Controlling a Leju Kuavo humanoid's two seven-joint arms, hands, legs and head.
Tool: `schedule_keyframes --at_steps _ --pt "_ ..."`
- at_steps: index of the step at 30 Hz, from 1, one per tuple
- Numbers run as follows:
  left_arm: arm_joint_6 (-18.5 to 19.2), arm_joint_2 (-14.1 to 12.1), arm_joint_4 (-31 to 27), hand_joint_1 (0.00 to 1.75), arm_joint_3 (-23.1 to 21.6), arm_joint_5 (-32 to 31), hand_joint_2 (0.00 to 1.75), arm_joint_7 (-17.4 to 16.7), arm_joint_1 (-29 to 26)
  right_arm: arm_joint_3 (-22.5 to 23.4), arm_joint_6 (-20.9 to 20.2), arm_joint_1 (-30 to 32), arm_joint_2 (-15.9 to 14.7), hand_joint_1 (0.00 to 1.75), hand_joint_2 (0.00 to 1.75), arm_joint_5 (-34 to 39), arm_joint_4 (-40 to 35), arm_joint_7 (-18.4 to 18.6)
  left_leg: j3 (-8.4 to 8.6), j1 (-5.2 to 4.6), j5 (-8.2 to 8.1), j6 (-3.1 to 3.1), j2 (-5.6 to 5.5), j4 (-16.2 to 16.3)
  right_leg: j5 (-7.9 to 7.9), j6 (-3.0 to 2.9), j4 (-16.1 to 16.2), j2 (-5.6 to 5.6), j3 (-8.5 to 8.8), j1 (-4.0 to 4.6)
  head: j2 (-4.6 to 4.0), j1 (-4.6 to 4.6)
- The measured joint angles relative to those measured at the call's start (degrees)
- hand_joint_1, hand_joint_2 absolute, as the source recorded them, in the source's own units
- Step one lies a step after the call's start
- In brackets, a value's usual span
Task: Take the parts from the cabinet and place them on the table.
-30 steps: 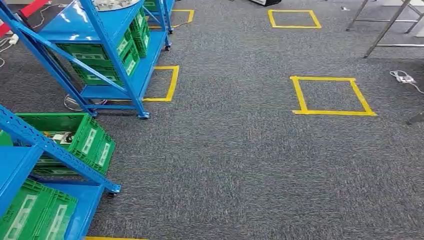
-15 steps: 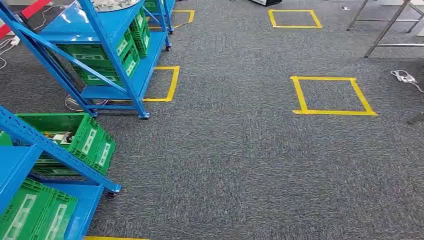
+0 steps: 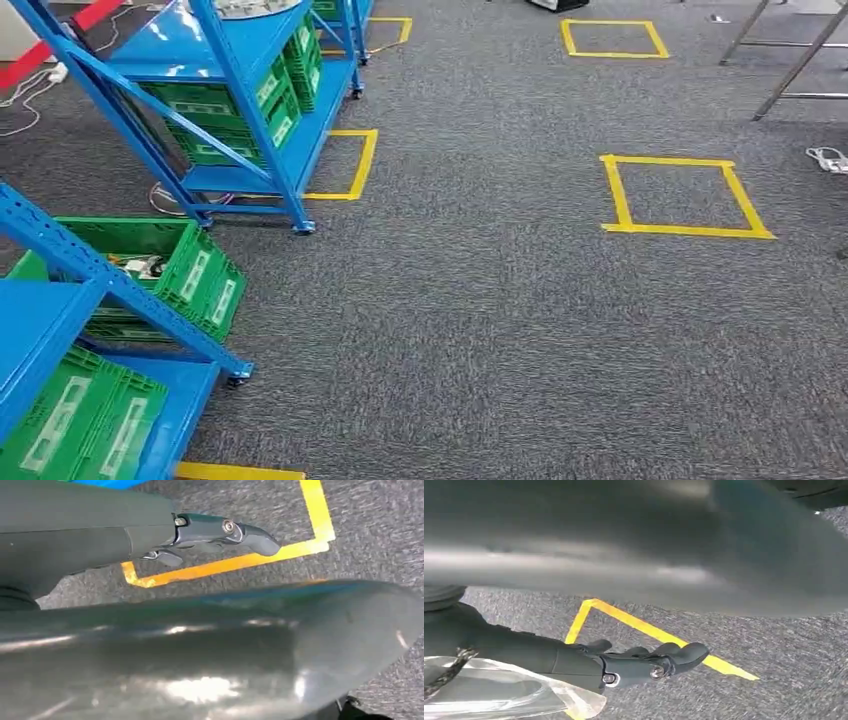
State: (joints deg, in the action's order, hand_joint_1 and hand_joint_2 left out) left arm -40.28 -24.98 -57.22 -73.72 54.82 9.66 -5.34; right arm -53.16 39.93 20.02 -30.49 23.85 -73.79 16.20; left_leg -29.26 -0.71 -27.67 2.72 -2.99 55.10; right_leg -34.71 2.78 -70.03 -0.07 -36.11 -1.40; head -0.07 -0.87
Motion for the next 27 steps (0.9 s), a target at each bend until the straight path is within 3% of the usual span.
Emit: schedule_keyframes --at_steps 1,2,3,4,7,8,9,10,12,13,14,15,17,18,19,22,23,24,25,26,27 --pt "0.0 0.0 0.0 0.0 0.0 0.0 0.0 0.0 0.0 0.0 0.0 0.0 0.0 0.0 0.0 0.1 0.0 0.0 0.02 0.15 -0.1 -0.36 -0.69 0.2 2.57 0.07 5.0 0.32 2.61 -0.19 0.0 0.0" --pt "0.0 0.0 0.0 0.0 0.0 0.0 0.0 0.0 0.0 0.0 0.0 0.0 0.0 0.0 0.0 0.2 0.0 0.0 -0.04 0.27 -0.35 -0.78 -1.23 0.7 4.73 0.25 10.3 1.74 5.42 -0.51 0.0 0.0" --pt "0.0 -0.1 0.0 0.0 0.0 0.0 0.0 0.0 0.1 -0.1 0.0 -0.1 0.0 0.0 0.0 0.2 0.0 0.0 -0.44 0.24 -0.59 -1.25 -1.81 1.2 3.44 0.47 12.6 4.89 6.86 -0.78 0.0 -0.02" --pt "0.0 -0.1 0.0 0.0 0.0 0.1 0.0 0.0 0.3 -0.2 0.0 0.0 0.0 0.0 0.0 0.2 0.0 -0.1 -1.04 0.09 -0.91 -1.71 -2.48 2.3 3.58 -0.16 13.0 4.48 6.88 -0.65 0.0 0.11" --pt "0.0 -0.2 0.0 0.0 -0.1 0.2 0.0 0.0 0.0 -0.2 0.0 -0.1 0.0 0.0 0.0 0.2 0.0 -0.1 -1.5 0.51 -0.46 -2.58 -4.25 2.2 3.56 -1.06 12.5 2.41 7.25 -0.19 0.0 0.13" --pt "0.0 -0.3 0.0 0.0 -0.2 0.2 0.0 0.0 -0.1 -0.2 0.0 -0.1 0.0 0.0 0.0 0.2 0.0 -0.1 -1.64 0.53 -0.93 -2.78 -3.38 2.7 3.8 -1.48 12.7 1.56 7.24 -0.43 0.0 0.11" --pt "0.0 -0.2 0.0 0.0 -0.2 0.2 0.0 0.0 -0.1 -0.2 0.0 0.0 0.0 0.0 0.0 0.2 0.0 -0.1 -2.28 0.26 -2.3 -3.1 0.44 4.4 3.74 -1.75 12.7 0.89 7.29 -0.29 0.0 0.5" --pt "0.0 -0.2 0.0 0.0 -0.2 0.2 0.0 0.0 0.0 -0.2 0.0 0.0 0.0 0.0 0.0 0.2 0.0 -0.2 -3.8 0.38 -4.4 -3.42 2.0 7.7 3.72 -2.07 12.7 0.16 7.25 -0.16 0.0 0.79" --pt "0.0 -0.2 0.0 0.0 -0.2 0.2 0.0 0.0 0.2 -0.2 0.0 0.2 0.0 0.0 0.0 0.2 0.0 -0.2 -8.06 0.68 -8.83 -3.7 2.44 17.0 3.6 -2.26 12.6 -1.53 7.1 0.12 0.0 0.74" --pt "0.0 -0.1 0.0 0.0 -0.2 0.2 0.0 0.0 0.2 -0.2 0.0 0.1 0.0 0.0 0.0 0.2 0.0 -0.2 -9.74 0.81 -9.87 -3.76 2.44 20.8 3.53 -2.36 12.6 -2.41 7.05 0.23 0.0 0.74" --pt "0.0 -0.1 0.0 0.0 -0.2 0.2 0.0 0.0 0.1 -0.2 0.0 0.0 0.0 0.0 0.0 0.2 0.0 -0.2 -9.86 0.87 -9.35 -3.73 2.44 21.2 3.46 -2.43 12.6 -3.09 7.03 0.3 0.0 0.72" --pt "0.0 -0.1 0.0 0.0 -0.2 0.2 0.0 0.0 -0.1 -0.2 0.0 0.0 0.0 0.0 0.0 0.2 0.0 -0.2 -8.66 0.86 -7.53 -3.64 2.47 19.0 3.3 -2.47 12.6 -3.74 6.9 0.34 0.0 0.76" --pt "0.0 -0.1 0.0 0.0 -0.3 0.2 0.0 0.0 -0.1 -0.2 0.0 0.0 0.0 0.0 0.0 0.3 0.0 -0.2 -4.01 0.81 -2.75 -3.29 3.2 9.9 2.87 -2.32 12.6 -4.89 7.29 0.34 0.0 0.74" --pt "0.0 -0.1 0.0 0.0 -0.3 0.2 0.0 0.0 -0.1 -0.2 0.0 0.0 0.0 0.0 0.0 0.3 0.0 -0.2 -0.97 0.63 -1.1 -2.91 5.61 4.1 2.61 -2.15 12.7 -5.54 7.71 0.34 0.0 0.72" --pt "0.0 -0.2 0.0 0.0 -0.3 0.1 0.0 0.0 0.1 -0.2 0.0 0.0 0.0 0.0 0.0 0.3 0.0 -0.2 -0.49 -0.05 -2.06 -2.82 6.63 2.8 2.29 -1.72 12.4 -6.03 7.81 0.7 0.0 0.72" --pt "0.1 -0.8 0.0 0.0 -0.5 -0.1 0.0 0.0 0.0 -0.3 0.0 -0.5 0.0 0.0 0.0 0.4 0.0 -0.2 -1.06 -0.36 -1.85 -2.26 5.16 3.0 2.39 -1.2 12.8 -7.43 8.75 0.38 0.0 0.7" --pt "0.3 -1.3 0.0 0.0 -0.6 0.0 0.0 0.0 -0.1 -0.3 0.0 -0.8 0.0 0.0 0.0 0.5 0.0 -0.2 -0.92 -0.29 -1.44 -1.66 4.59 2.2 2.37 -0.72 12.9 -7.9 9.06 0.4 0.0 0.7" --pt "0.3 -1.4 0.0 0.0 -0.7 0.0 0.0 0.0 -0.2 -0.4 0.0 -1.0 0.0 0.0 0.0 0.5 0.0 -0.2 -0.21 0.12 -0.96 -1.34 4.38 1.4 1.52 -0.57 12.4 -6.08 8.56 0.05 0.0 0.76" --pt "0.4 -1.4 0.0 0.0 -0.7 0.0 0.0 0.1 0.0 -0.4 0.0 -1.1 0.0 0.0 0.0 0.4 0.0 -0.3 -0.18 0.14 -0.8 -1.02 3.94 1.2 -0.18 -0.62 9.8 -2.76 7.18 0.11 0.0 0.37" --pt "0.5 -1.5 0.0 0.0 -0.9 0.0 0.0 0.1 0.2 -0.6 0.0 -1.1 0.0 0.0 0.0 0.4 0.0 -0.3 -0.41 0.16 -0.8 -0.96 3.4 1.3 -2.33 -0.59 5.3 -1.07 4.83 0.14 0.0 0.11" --pt "0.5 -1.5 0.0 0.0 -1.0 0.0 0.0 0.1 0.3 -0.7 0.0 -1.1 0.0 0.0 0.0 0.4 0.0 -0.3 -0.45 0.13 -0.81 -0.94 3.03 1.3 -3.59 -0.59 1.9 -0.54 3.16 0.14 0.0 0.09"
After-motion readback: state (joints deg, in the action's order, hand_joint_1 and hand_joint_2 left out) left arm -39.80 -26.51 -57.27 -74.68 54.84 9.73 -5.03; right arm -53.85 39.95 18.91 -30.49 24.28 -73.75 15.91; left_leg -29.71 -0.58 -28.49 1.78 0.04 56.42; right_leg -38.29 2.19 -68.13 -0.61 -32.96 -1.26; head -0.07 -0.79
